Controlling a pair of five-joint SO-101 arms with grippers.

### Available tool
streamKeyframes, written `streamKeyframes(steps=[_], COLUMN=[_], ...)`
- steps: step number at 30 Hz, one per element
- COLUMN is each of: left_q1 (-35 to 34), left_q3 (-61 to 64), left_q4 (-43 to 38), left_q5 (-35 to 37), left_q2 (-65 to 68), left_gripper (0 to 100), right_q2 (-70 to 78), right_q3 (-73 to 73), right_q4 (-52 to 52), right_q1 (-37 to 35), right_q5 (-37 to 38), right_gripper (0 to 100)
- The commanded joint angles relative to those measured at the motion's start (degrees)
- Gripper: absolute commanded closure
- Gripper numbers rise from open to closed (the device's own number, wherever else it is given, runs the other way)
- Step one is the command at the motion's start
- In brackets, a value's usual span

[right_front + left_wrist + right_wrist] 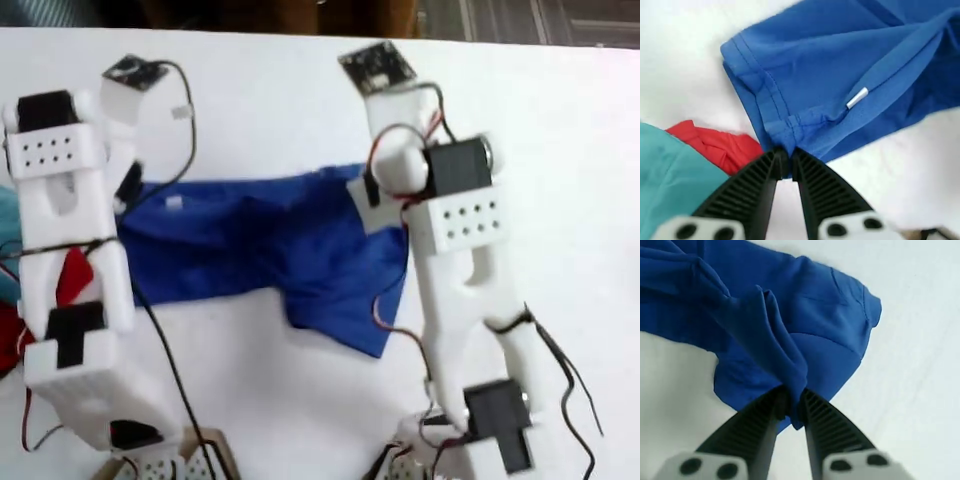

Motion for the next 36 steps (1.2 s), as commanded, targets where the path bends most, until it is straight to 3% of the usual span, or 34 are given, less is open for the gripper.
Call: streamKeyframes(steps=[1,6,19,23,28,36], left_q1=[-0.97,-2.2,-2.73,-2.73,-2.81,-2.81], left_q3=[4.44,10.24,10.77,10.86,10.86,10.86], left_q4=[0.7,0.7,0.79,0.79,0.79,0.79], left_q5=[-4.66,-6.77,-7.47,-10.29,-11.34,-11.34], left_q2=[-3.96,-3.96,-3.6,-3.6,-3.6,-3.52], left_gripper=[98,98,98,98,98,97], right_q2=[-5.41,-9.63,-12.53,-12.79,-12.53,-12.53], right_q3=[7.3,16.35,27.25,32.09,36.66,43.52], right_q4=[0.92,0.92,-0.48,-1.1,-2.68,-9.98], right_q1=[0.48,0.48,0.4,-3.12,-8.66,-9.1], right_q5=[1.76,3.52,9.49,14.68,15.74,15.74], right_gripper=[98.0,98.0,98.0,98.0,98.0,98.0])
